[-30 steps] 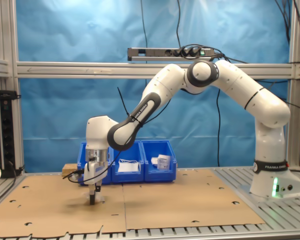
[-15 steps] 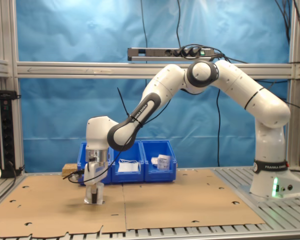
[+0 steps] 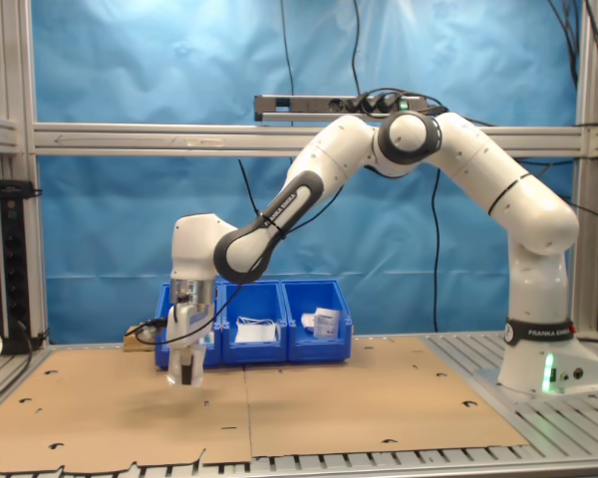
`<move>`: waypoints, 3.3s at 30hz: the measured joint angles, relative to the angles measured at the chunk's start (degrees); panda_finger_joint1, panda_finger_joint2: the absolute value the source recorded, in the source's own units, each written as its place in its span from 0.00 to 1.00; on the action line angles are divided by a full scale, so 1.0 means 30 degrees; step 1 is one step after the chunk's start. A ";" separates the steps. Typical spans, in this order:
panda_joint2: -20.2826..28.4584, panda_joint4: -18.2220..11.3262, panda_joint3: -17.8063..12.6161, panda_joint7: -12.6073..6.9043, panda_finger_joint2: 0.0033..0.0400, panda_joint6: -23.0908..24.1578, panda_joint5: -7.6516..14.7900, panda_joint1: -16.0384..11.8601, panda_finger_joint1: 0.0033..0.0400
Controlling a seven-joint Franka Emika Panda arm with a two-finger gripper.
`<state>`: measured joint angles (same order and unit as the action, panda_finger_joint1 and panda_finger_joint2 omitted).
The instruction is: Pick and place sorting task of medical equipment.
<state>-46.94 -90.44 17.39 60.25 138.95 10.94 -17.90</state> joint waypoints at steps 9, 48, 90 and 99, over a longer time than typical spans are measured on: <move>0.2960 -0.1427 -0.0810 0.0000 0.07 -0.1456 0.0000 -0.0001 0.07; 1.3840 -1.2431 -0.4786 0.0000 0.07 -0.3633 0.0001 -0.3301 0.07; 1.3938 -1.3426 -0.5588 0.0000 0.07 -0.3323 -0.0071 -0.3751 0.07; 1.3938 -1.3526 -0.5588 0.0000 0.07 -0.3231 -0.0071 -0.3751 0.07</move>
<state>-5.12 -131.02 0.62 60.25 129.26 10.73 -29.15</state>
